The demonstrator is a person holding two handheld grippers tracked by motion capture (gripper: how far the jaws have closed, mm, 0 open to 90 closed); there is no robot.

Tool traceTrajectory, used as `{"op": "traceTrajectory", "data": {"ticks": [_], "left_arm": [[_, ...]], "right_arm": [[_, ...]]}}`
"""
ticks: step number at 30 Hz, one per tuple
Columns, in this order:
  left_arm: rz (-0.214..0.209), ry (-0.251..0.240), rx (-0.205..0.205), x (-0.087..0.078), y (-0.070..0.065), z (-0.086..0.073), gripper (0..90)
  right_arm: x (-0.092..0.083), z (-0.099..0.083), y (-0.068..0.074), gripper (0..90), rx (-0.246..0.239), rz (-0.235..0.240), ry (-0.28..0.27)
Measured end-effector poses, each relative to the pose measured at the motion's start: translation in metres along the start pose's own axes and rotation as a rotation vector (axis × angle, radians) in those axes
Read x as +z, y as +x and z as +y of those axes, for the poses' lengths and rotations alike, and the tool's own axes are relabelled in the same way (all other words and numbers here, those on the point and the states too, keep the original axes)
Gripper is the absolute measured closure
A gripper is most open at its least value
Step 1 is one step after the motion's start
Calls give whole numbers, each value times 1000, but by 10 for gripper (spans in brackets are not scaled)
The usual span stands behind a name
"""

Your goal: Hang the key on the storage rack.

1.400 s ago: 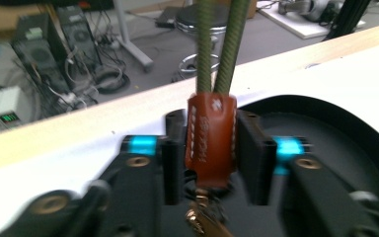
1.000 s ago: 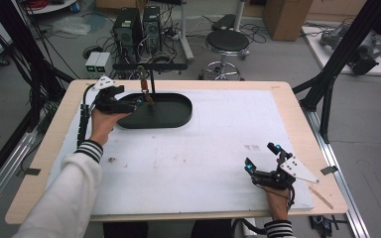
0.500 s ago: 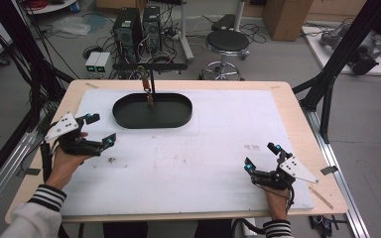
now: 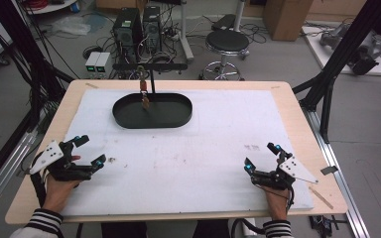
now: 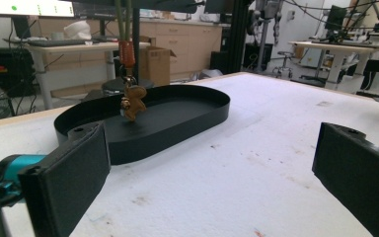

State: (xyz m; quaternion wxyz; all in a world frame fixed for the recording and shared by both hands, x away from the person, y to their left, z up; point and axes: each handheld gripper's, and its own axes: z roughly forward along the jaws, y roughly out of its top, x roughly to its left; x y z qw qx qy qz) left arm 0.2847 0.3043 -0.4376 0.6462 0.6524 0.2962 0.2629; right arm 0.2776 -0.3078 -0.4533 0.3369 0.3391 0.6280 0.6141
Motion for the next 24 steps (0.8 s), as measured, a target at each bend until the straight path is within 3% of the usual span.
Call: {"op": "traceTrajectory", "data": {"ticks": [7,10,14,24], "left_arm": [[-15,-5,-5,-3,-8,-9,17],[1,-10,-12,-4,-9,-15,17],[44,-9,24,-4,-14,-16,17],[56,-44,31,-7,-15,-17,17]], "right_arm": [[0,0,0,3,-3,2,-1],[0,0,1,4,-5,1,4],[1,0,1,3,-13,2,7],[1,0,2,3,-20,2,9]]}}
